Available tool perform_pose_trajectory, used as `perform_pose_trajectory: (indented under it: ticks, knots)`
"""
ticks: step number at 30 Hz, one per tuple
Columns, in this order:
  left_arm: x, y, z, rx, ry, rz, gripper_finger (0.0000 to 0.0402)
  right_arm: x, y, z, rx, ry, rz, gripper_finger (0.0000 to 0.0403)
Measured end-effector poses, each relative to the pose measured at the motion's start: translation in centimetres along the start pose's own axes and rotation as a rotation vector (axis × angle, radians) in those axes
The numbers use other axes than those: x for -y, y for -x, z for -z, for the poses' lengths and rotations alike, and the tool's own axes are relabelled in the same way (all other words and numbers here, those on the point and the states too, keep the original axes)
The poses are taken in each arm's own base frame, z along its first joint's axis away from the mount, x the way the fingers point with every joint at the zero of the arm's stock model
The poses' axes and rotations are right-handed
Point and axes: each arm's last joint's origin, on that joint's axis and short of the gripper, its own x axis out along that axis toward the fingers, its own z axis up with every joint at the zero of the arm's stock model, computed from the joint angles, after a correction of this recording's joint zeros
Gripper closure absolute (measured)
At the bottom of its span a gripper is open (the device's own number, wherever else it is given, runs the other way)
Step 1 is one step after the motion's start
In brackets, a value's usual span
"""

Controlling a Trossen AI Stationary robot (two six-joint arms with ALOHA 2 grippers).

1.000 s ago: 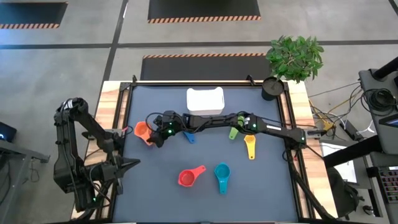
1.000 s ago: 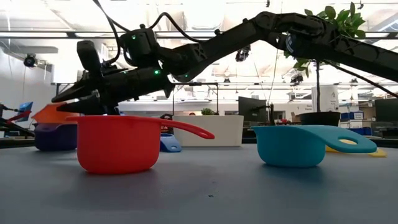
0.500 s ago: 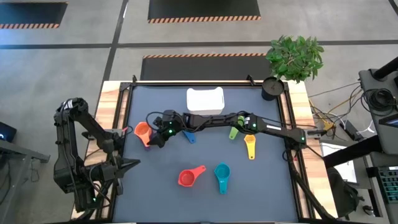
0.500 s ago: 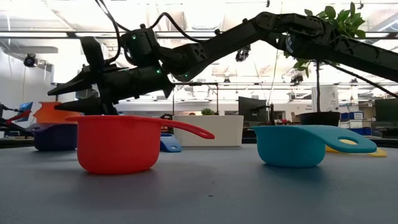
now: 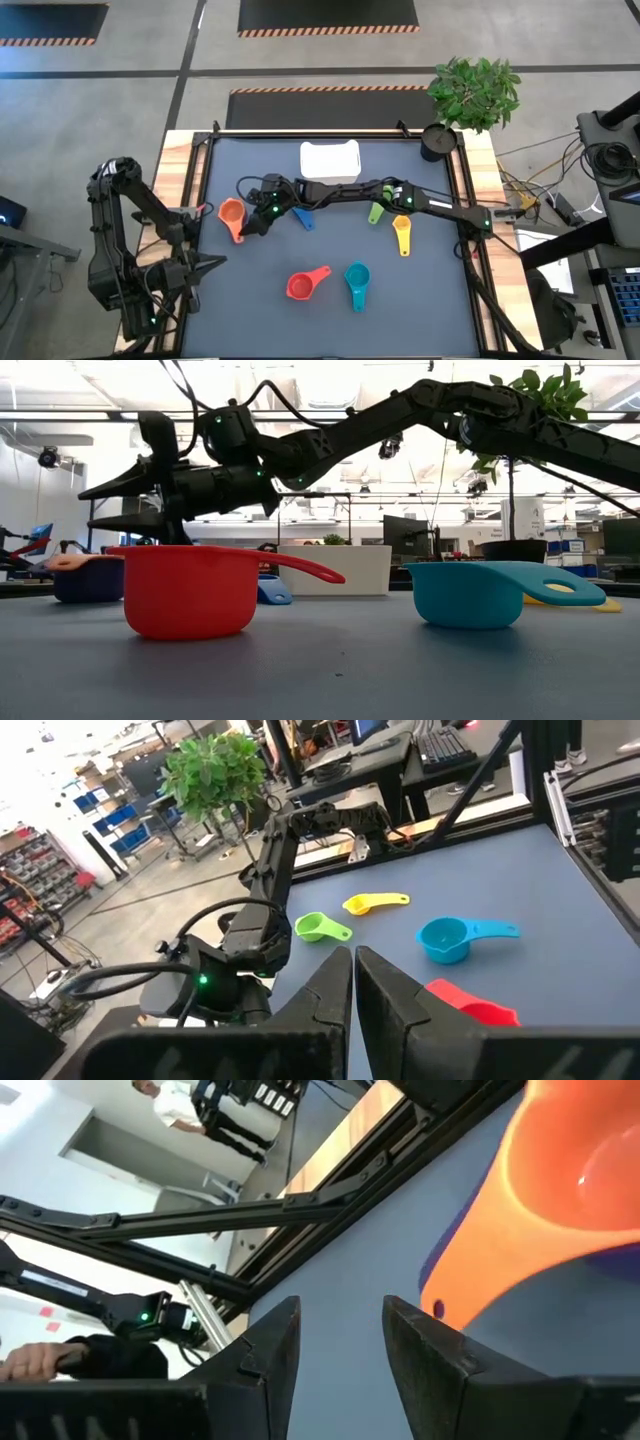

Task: Nest measuring cups in basket
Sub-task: Stack the orange measuring cup on top of the purple measuring cup

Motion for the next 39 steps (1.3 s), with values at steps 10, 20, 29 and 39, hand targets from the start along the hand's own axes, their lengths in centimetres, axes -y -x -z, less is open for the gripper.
perform_pose_trajectory:
  ticks: [10,20,29,39]
  knots:
    - [0.2,-0.1,-0.1,0.000,0.071,0.003,0.0402,-2.3,1.5,-0.8,-0.168,0.021,-0.140,0.0278]
    - [-0.2,-4.5,2.2,-0.395,0.421,-0.145,0.0402,-15.0,7.9,0.7,-0.339,0.508,0.353,0.0298]
    - [-1.2,-10.8,6.5,-0.759,0.521,-0.287,0.0402,-22.5,12.3,4.5,-0.327,0.640,0.340,0.0336]
    - [-3.0,-15.8,9.5,-0.992,0.604,-0.183,0.0402,-21.7,16.0,8.6,-0.167,0.694,0.263,0.0339]
